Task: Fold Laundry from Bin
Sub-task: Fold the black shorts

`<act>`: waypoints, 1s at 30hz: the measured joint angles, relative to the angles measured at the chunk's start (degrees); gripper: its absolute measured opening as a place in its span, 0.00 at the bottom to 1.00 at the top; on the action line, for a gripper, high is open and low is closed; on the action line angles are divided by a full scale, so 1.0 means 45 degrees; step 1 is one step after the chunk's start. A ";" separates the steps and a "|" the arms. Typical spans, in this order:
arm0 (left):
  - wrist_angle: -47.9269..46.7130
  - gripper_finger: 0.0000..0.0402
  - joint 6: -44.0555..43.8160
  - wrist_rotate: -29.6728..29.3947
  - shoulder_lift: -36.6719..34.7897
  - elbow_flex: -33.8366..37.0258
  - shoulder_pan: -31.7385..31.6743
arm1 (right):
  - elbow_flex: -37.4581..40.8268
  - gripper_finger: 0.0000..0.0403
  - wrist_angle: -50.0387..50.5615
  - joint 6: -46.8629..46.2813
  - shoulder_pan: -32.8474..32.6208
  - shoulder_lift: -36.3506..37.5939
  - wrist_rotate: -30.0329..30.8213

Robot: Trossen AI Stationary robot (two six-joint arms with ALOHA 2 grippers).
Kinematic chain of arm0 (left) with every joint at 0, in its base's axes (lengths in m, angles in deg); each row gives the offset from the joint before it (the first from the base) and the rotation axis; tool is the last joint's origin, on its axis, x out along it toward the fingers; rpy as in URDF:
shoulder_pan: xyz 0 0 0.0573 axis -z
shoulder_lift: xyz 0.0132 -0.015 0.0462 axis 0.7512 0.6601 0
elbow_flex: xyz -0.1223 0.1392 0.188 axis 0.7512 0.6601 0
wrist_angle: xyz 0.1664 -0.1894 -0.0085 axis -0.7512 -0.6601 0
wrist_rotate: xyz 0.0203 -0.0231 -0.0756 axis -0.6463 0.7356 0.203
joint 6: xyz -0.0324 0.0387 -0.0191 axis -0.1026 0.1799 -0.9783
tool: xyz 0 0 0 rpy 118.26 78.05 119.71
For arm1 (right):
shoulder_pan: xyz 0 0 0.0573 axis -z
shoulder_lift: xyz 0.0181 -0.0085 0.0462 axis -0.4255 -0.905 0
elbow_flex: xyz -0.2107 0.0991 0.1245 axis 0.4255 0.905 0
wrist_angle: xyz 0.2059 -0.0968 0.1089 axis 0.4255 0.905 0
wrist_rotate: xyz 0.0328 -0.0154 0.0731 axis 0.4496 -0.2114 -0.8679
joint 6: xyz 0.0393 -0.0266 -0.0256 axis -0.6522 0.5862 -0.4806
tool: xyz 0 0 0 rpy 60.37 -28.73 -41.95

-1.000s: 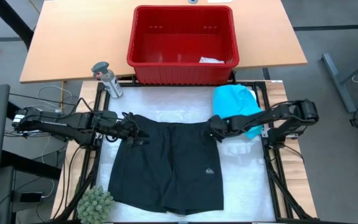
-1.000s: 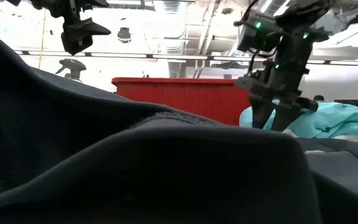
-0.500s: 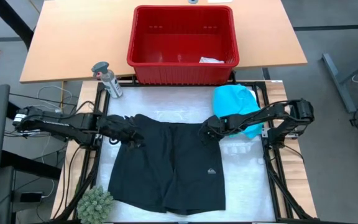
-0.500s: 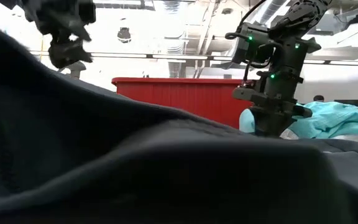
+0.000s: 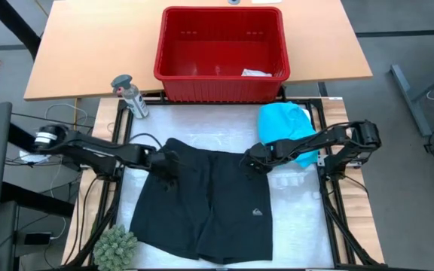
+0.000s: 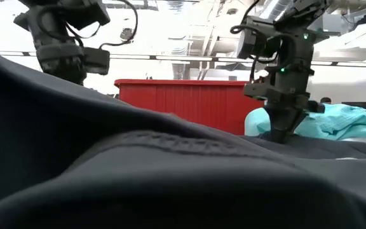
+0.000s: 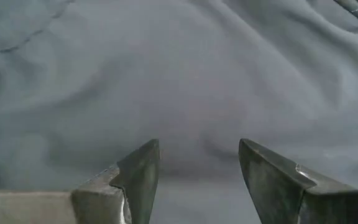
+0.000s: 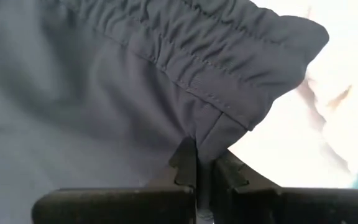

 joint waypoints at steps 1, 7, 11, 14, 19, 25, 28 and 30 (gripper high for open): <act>0.0340 0.52 0.0067 0.0117 0.0341 0.0000 0.0000 | -0.0166 0.09 0.0327 0.0050 -0.0050 0.0067 0.0003; 0.1530 0.52 0.0222 0.0891 0.2208 -0.0004 0.0019 | -0.0827 0.09 0.1750 0.0370 -0.0136 0.1111 0.0000; 0.2989 0.52 0.0178 0.1409 0.2992 -0.0044 0.0038 | -0.1019 0.09 0.1939 0.0224 -0.0125 0.2241 -0.0033; 0.4101 0.52 -0.0079 0.1660 0.3292 -0.0029 0.0058 | -0.1305 0.09 0.1852 0.0146 -0.0125 0.2890 -0.0073; 0.5604 0.52 -0.0709 0.1665 0.3463 0.0012 0.0053 | -0.1680 0.09 0.1050 0.0153 -0.0094 0.3137 -0.0362; 0.6764 0.52 -0.1395 0.1569 0.3467 0.0015 0.0049 | -0.1703 0.09 -0.1765 0.0248 -0.0008 0.2829 -0.1324; 0.6873 0.52 -0.1936 0.1639 0.3313 -0.0006 0.0049 | -0.1705 0.09 -0.2715 0.0137 -0.0002 0.2843 -0.1389; 0.6754 0.52 -0.2470 0.1952 0.2785 -0.0137 0.0049 | -0.1708 0.09 -0.3070 -0.0001 0.0006 0.2875 -0.1402</act>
